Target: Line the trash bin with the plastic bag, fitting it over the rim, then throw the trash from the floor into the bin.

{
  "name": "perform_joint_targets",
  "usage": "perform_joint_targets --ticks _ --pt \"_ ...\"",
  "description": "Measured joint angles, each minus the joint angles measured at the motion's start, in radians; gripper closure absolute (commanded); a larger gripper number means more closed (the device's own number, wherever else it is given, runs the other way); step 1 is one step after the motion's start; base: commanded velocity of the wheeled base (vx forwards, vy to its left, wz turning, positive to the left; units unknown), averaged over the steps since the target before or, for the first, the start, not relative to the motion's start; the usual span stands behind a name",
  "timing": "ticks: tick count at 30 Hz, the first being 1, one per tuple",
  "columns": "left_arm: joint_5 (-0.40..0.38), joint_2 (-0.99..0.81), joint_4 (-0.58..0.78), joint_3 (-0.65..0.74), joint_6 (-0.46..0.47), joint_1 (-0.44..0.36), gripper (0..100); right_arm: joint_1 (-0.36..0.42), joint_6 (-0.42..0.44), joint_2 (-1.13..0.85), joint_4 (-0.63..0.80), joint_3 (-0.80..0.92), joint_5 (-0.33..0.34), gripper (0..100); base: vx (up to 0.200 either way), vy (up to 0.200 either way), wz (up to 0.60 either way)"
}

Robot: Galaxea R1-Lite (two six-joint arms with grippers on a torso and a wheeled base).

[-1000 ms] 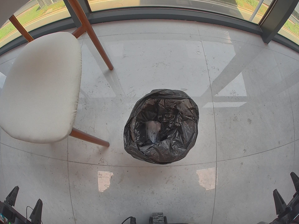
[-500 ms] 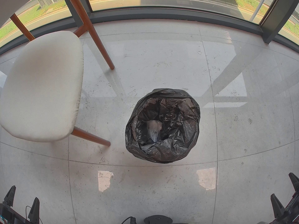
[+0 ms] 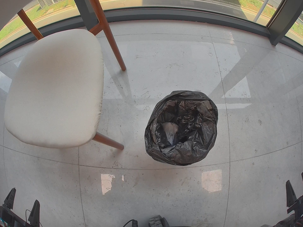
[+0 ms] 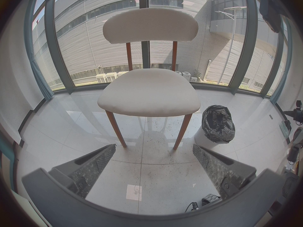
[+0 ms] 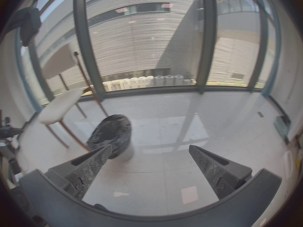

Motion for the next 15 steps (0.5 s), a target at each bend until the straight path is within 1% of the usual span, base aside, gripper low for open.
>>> perform_joint_targets --ticks 1,4,6,7,9,11,15 --pt "0.0 0.0 0.0 0.0 0.0 0.0 0 0.0 0.007 0.0 0.001 0.0 -0.058 0 0.0 0.0 0.0" --pt "0.0 0.0 0.0 0.0 0.0 0.0 0 0.001 0.006 0.0 0.004 0.0 -0.194 0 0.0 0.0 0.0" --pt "0.0 0.0 0.0 0.0 0.0 0.0 0 0.001 -0.011 0.001 0.007 0.0 -0.243 0 0.0 0.0 0.0" --pt "0.0 0.0 0.0 0.0 0.0 0.0 0 0.002 -0.022 0.001 0.01 0.0 -0.255 0 0.0 0.0 0.0" --pt "0.0 0.0 0.0 0.0 0.0 0.0 0 0.009 -0.04 0.001 0.017 0.0 -0.254 0 0.0 0.0 0.0" --pt "0.0 0.0 0.0 0.0 0.0 0.0 0 0.026 -0.058 0.002 0.023 0.0 -0.218 0 0.0 0.0 0.0" --pt "-0.001 0.001 0.0 0.0 0.0 0.0 0 0.093 -0.083 -0.006 0.025 0.0 -0.081 0 0.0 0.0 0.0"
